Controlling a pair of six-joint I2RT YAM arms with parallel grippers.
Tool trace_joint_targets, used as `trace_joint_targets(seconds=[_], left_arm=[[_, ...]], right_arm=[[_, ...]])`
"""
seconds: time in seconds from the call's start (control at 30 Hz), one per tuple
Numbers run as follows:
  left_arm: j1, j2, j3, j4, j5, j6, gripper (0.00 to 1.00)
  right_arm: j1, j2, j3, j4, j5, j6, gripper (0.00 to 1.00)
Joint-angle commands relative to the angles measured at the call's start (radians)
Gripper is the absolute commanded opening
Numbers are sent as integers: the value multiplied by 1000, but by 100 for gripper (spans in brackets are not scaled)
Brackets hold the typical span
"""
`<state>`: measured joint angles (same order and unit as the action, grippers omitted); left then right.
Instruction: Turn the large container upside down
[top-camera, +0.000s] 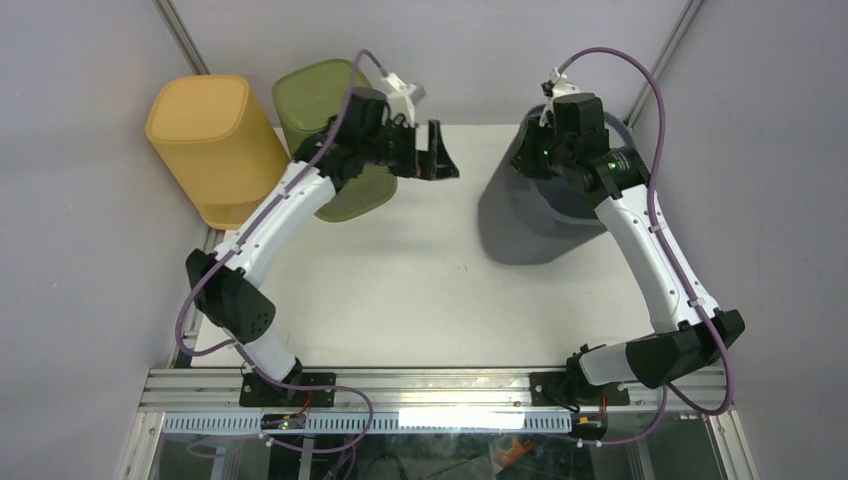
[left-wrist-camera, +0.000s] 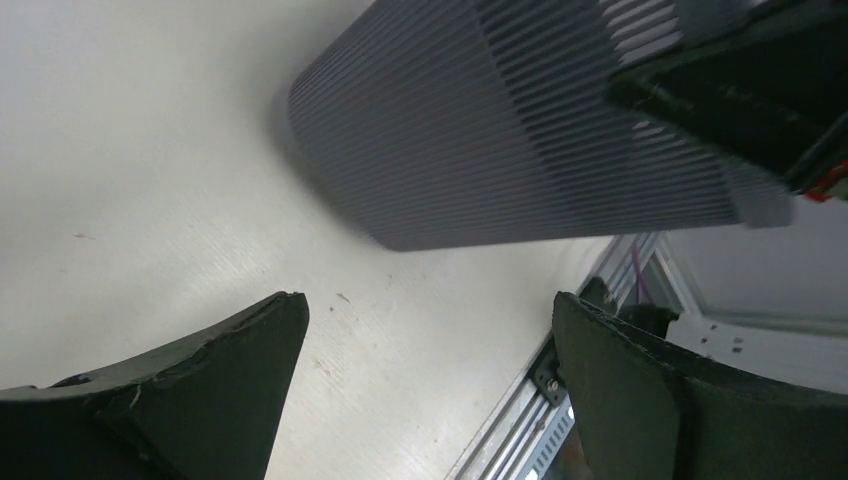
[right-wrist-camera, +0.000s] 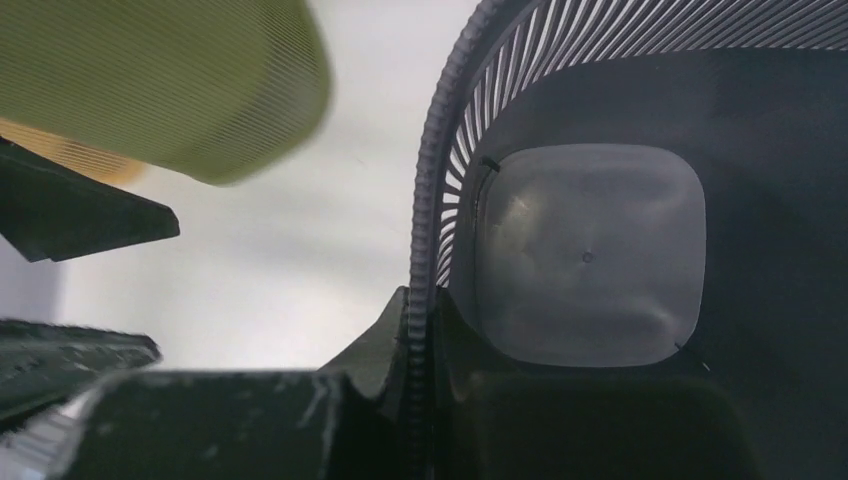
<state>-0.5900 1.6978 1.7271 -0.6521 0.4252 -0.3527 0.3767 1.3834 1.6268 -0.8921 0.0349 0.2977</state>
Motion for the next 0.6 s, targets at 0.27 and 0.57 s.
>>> trace_joint_targets(seconds=[0.27, 0.57], left_arm=[[213, -204, 185, 34, 52, -85, 99], [214, -182, 153, 55, 104, -86, 99]], right_arm=[[-6, 55, -81, 806, -447, 504, 0], [-148, -6, -457, 1103, -560, 772, 0]])
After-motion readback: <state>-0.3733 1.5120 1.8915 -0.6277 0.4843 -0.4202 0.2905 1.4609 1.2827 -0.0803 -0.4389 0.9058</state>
